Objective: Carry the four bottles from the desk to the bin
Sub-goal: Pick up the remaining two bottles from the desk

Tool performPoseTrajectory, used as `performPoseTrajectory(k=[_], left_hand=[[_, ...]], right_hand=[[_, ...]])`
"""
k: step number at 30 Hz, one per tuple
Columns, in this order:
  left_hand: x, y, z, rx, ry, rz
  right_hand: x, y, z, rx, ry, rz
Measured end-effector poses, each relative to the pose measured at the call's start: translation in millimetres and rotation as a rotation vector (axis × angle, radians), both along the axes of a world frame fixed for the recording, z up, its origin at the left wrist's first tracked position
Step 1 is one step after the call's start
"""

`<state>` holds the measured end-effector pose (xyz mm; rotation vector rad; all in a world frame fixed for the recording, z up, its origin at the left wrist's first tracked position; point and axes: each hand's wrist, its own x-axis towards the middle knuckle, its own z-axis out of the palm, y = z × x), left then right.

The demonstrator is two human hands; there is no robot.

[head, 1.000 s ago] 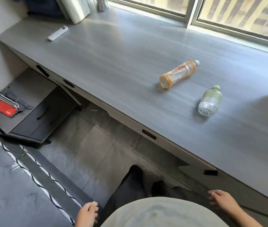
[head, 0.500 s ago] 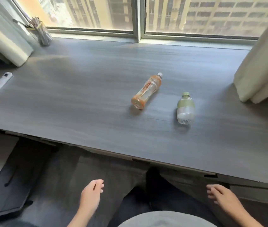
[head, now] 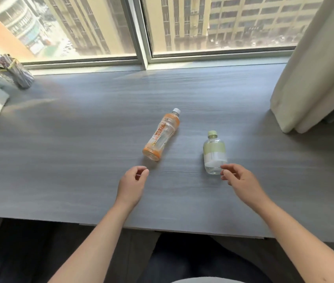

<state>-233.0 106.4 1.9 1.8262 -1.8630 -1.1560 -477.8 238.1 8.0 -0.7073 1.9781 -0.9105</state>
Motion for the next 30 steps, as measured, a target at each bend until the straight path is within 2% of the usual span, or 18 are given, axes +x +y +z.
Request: performPoseTrajectory(k=[8, 18, 24, 30], left_hand=[[-66.7, -72.4, -13.6, -0.135, -0.212, -0.150], [-99.4, -121.5, -42.6, 0.005, -0.432, -0.317], [-97.5, -122.3, -47.0, 0.057, -0.393, -0.302], [-83.3, -120.1, -44.2, 0.145, -0.134, -0.107]], right_hand=[[-16.7, -34.0, -7.4, 0.006, 0.213, -0.156], [-23.6, -54.9, -27.1, 0.103, 0.273, -0.219], [-27.2, -73.0, -36.8, 0.206, 0.260, -0.196], [-21.7, -96.1, -45.0, 0.365, 0.258, -0.147]])
